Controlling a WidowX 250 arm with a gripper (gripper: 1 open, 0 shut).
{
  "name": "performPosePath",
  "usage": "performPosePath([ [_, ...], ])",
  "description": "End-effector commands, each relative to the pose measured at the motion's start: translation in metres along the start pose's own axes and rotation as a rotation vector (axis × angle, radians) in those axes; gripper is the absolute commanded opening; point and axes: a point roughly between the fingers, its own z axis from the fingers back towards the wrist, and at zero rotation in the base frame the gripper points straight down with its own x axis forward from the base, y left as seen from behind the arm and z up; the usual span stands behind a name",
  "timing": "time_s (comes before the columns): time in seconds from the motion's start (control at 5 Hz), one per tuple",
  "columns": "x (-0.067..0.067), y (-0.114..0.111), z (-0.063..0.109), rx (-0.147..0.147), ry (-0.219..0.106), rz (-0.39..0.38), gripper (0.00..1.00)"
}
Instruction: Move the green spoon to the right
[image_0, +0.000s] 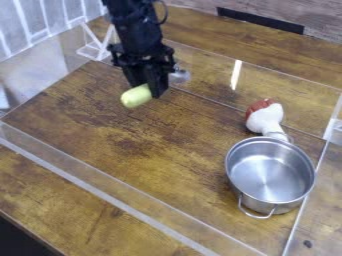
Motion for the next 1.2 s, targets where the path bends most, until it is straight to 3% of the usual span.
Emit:
performPosePath([
  [0.0,0.009,-0.008,0.030,0.013,-0.105,-0.058,0.00],
  [0.4,0.016,-0.033,0.031,0.038,-0.123,-0.010,0.00],
  [1.0,0.016,-0.006,0.028,0.007,-0.110,-0.137,0.00],
])
